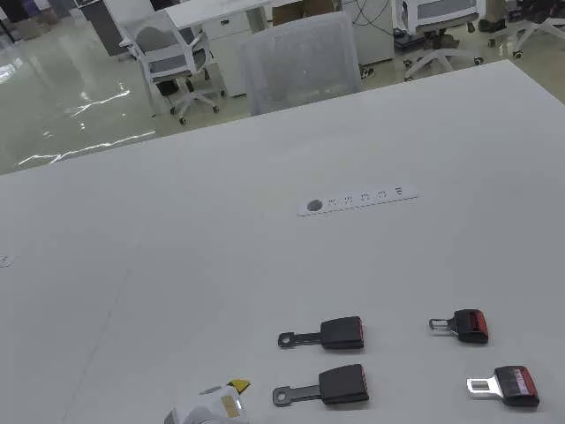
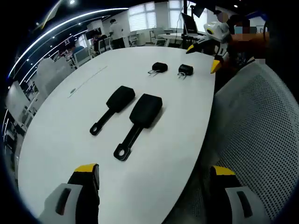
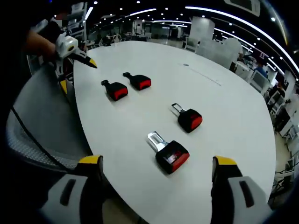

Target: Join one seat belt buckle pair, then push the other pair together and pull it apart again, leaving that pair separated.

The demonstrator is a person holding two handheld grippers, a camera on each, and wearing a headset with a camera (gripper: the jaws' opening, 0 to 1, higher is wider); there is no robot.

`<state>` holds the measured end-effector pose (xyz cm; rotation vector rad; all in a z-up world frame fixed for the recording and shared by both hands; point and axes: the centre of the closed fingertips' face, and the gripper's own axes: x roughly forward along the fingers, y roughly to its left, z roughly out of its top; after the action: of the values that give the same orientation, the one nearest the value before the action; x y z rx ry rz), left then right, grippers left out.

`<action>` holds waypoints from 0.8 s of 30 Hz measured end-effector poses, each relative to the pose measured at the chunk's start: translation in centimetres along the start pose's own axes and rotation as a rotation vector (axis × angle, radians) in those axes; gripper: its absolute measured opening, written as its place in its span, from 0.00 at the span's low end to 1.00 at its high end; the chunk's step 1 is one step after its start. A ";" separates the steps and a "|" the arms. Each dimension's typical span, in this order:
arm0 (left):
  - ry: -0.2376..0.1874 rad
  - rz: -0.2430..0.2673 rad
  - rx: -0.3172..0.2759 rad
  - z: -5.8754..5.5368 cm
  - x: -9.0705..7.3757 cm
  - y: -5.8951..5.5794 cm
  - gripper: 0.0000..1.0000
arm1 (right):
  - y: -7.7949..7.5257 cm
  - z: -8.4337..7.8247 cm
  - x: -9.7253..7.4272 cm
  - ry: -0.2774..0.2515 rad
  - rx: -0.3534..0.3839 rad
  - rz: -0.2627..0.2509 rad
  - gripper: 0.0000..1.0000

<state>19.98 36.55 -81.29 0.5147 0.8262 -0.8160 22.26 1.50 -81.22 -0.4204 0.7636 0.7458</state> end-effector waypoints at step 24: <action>0.016 0.017 -0.007 -0.3 -0.5 0.3 1.00 | 0.2 1.1 -0.5 -0.061 -0.020 0.062 0.99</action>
<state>19.90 37.13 -81.02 0.5220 0.8378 -0.7939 22.35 2.09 -80.17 -0.3919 0.7147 0.8218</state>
